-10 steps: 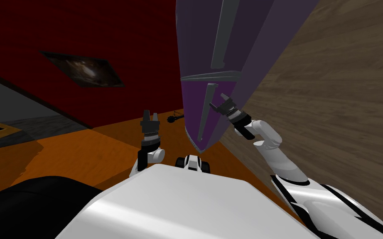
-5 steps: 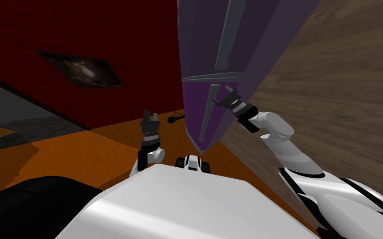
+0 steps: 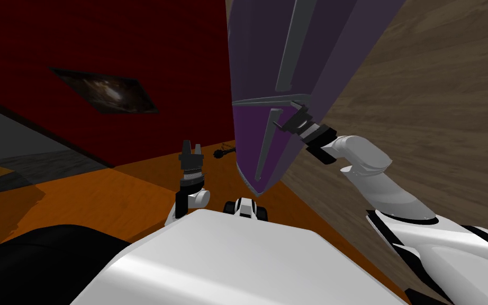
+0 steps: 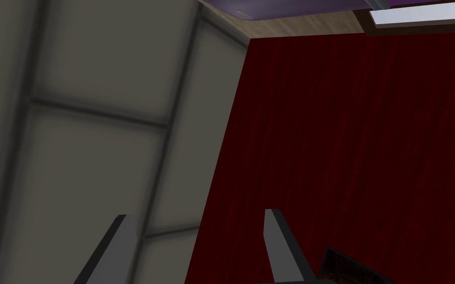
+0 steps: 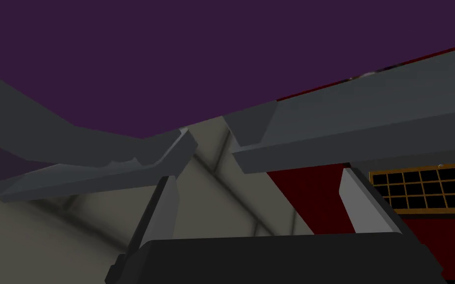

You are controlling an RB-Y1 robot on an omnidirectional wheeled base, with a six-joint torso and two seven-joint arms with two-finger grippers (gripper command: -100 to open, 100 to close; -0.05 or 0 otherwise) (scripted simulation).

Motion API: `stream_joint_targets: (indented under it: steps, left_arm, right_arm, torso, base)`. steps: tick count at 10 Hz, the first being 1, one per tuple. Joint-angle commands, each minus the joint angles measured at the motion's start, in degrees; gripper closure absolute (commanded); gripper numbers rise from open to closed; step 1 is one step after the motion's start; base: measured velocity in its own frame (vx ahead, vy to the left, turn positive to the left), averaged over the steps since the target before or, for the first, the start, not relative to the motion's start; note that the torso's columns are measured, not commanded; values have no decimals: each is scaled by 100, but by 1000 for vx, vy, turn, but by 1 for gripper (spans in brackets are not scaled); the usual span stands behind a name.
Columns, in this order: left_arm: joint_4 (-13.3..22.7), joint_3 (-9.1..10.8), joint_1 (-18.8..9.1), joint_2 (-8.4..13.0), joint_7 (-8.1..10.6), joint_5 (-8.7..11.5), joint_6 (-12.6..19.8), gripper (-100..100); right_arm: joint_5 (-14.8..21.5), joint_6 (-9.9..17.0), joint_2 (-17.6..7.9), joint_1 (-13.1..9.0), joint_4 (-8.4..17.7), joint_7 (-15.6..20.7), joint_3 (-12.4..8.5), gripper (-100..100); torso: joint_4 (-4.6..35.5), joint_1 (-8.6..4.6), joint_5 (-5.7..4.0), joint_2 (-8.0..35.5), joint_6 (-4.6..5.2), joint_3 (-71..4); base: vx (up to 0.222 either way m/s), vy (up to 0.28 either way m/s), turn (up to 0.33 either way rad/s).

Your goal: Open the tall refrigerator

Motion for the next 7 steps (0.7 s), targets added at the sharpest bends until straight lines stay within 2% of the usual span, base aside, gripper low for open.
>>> stream_joint_targets:
  steps: [1,3,6,7]
  left_arm:
    - [0,0,0,0,0,0,0,0]
    - [0,0,0,0,0,0,0,0]
    - [0,0,0,0,0,0,0,0]
    - [0,0,0,0,0,0,0,0]
  right_arm:
    - [214,140,-202,-365,254,172,-56,-100]
    - [214,140,-202,-365,254,172,-56,-100]
    - [554,307,-581,-758,406,389,-23,-100]
    - [554,307,-581,-758,406,389,-23,-100]
  torso:
    - [0,1,3,-12,-7,-12]
    - [-3,-7,1,-29,-4,-26]
    - [1,0,5,-50,-3,-48]
    - [2,-3,6,-58,-4,-57]
  base:
    - [-5,49,-1]
    - [1,25,-16]
    - [-1,42,-16]
    - [-3,36,-21]
